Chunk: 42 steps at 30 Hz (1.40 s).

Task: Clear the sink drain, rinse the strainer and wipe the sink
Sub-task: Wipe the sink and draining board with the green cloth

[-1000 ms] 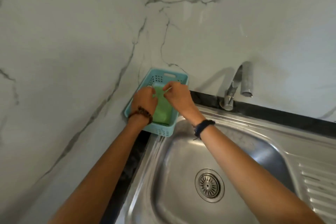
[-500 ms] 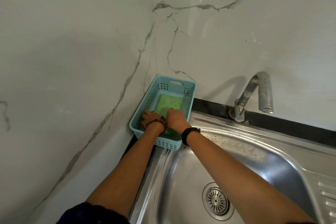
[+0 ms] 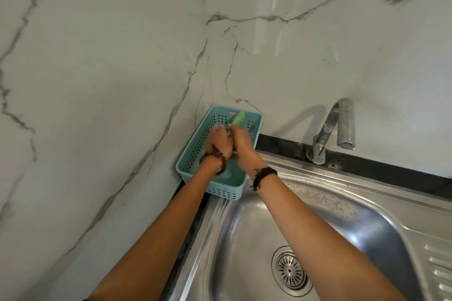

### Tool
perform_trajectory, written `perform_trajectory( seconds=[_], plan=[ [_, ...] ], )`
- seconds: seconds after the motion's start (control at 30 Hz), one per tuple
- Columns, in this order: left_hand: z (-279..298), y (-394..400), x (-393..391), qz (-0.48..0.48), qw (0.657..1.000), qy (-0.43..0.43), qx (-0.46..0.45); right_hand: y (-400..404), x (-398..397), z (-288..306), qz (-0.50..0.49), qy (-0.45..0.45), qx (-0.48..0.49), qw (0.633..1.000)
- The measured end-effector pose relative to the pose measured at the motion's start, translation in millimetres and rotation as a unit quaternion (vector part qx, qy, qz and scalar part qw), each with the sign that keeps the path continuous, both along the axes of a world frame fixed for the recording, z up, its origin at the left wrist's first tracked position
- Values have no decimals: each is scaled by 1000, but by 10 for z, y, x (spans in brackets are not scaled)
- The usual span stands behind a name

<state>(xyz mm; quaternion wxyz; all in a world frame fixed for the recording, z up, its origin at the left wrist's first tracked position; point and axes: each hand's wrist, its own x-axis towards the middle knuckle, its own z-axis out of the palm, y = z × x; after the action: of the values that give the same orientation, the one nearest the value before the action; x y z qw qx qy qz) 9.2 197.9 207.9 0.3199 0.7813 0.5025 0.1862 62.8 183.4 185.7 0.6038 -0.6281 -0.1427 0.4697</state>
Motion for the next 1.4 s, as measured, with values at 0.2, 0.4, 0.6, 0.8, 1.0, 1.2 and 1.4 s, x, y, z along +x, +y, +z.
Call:
perform_trajectory(
  seconds=[0.2,0.4,0.6,0.8,1.0,1.2,1.4],
  plan=[
    [304,-469,-25,-57,988,-10,144,-256,189,440,-37,199,130,971],
    [424,-921,-254,-154,971,-172,62,-816,209,586,-100,120,143,977],
    [-59,-1242,-705,-75,971,-204,97,-1706,295,268,-110,160,78,978],
    [-359,-1213,-685,-39,973,35,223,-2203,296,-208,-142,229,-2,963],
    [-465,-1306,-457,-55,989,-63,123,-2374,350,-439,-106,226,-33,968],
    [-776,-1613,-180,24,887,-255,-385,-2368,398,-584,-94,181,-19,979],
    [-847,-1750,-179,37,883,-294,-364,-2361,330,-714,-80,85,-3,993]
  ],
)
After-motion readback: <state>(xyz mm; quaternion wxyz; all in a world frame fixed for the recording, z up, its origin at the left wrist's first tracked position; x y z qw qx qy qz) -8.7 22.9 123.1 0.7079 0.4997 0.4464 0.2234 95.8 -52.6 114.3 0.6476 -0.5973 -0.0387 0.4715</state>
